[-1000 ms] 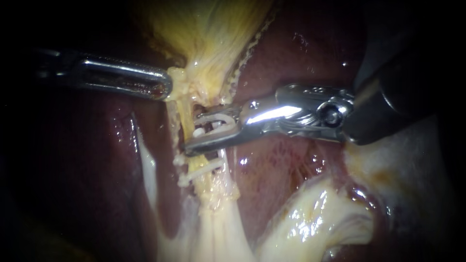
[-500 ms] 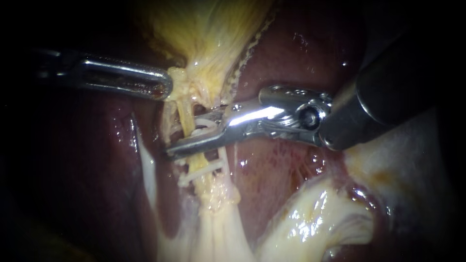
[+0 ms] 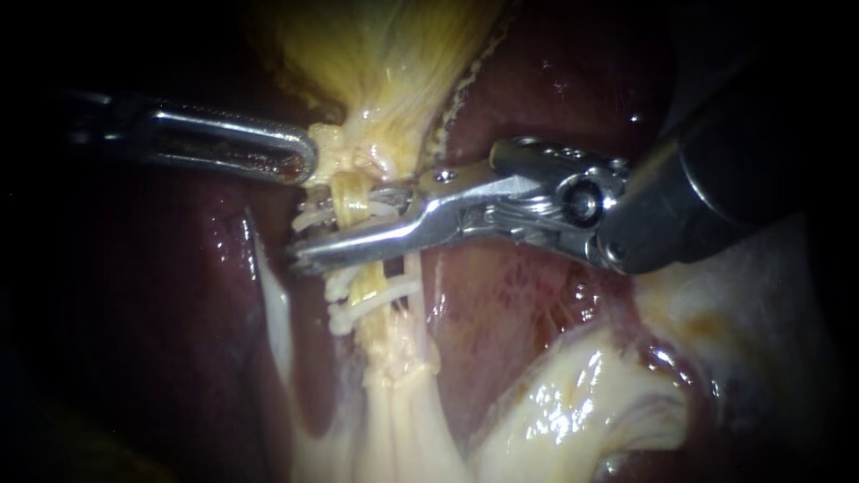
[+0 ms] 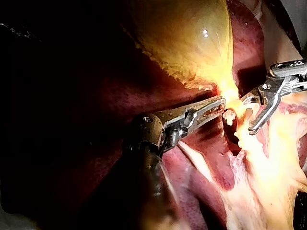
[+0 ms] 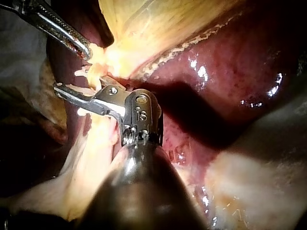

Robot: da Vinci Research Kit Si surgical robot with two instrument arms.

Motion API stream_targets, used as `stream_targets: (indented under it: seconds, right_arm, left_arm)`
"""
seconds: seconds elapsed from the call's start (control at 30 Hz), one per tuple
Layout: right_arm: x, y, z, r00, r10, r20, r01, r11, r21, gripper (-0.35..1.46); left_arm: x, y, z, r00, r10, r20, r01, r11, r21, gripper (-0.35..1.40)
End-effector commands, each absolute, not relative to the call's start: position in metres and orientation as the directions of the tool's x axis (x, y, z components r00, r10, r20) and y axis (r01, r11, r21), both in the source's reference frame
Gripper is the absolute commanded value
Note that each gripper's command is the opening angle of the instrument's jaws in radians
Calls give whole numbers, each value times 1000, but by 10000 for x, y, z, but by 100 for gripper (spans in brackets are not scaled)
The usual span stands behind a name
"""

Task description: Clipping third clip left tube

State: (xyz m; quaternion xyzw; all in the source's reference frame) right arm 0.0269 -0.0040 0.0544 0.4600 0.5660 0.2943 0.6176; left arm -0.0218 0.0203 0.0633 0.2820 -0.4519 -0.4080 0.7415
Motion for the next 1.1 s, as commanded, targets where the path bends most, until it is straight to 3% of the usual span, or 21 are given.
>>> stream_targets:
  seconds: [0.03, 0.3, 0.57, 0.97, 1.1]
  right_arm:
    - [269, -40, 544, 183, 885, -429, 159, 404, 901, 45]
    - [267, -31, 543, 152, 898, -413, 182, 385, 905, 42]
    - [262, -22, 553, 143, 932, -334, 140, 315, 939, 35]
    - [259, -21, 554, 150, 958, -243, 121, 226, 967, -7]
    - [258, -21, 553, 152, 962, -226, 118, 209, 971, -35]
  left_arm:
    - [-218, 204, 633, 260, -860, 439, 351, 508, 787, -35]
    - [-217, 205, 636, 263, -860, 438, 351, 508, 786, -35]
    - [-217, 205, 637, 263, -859, 438, 351, 508, 786, -35]
    - [-217, 205, 639, 265, -859, 438, 352, 509, 785, -35]
    - [-217, 205, 639, 265, -859, 438, 352, 509, 785, -35]
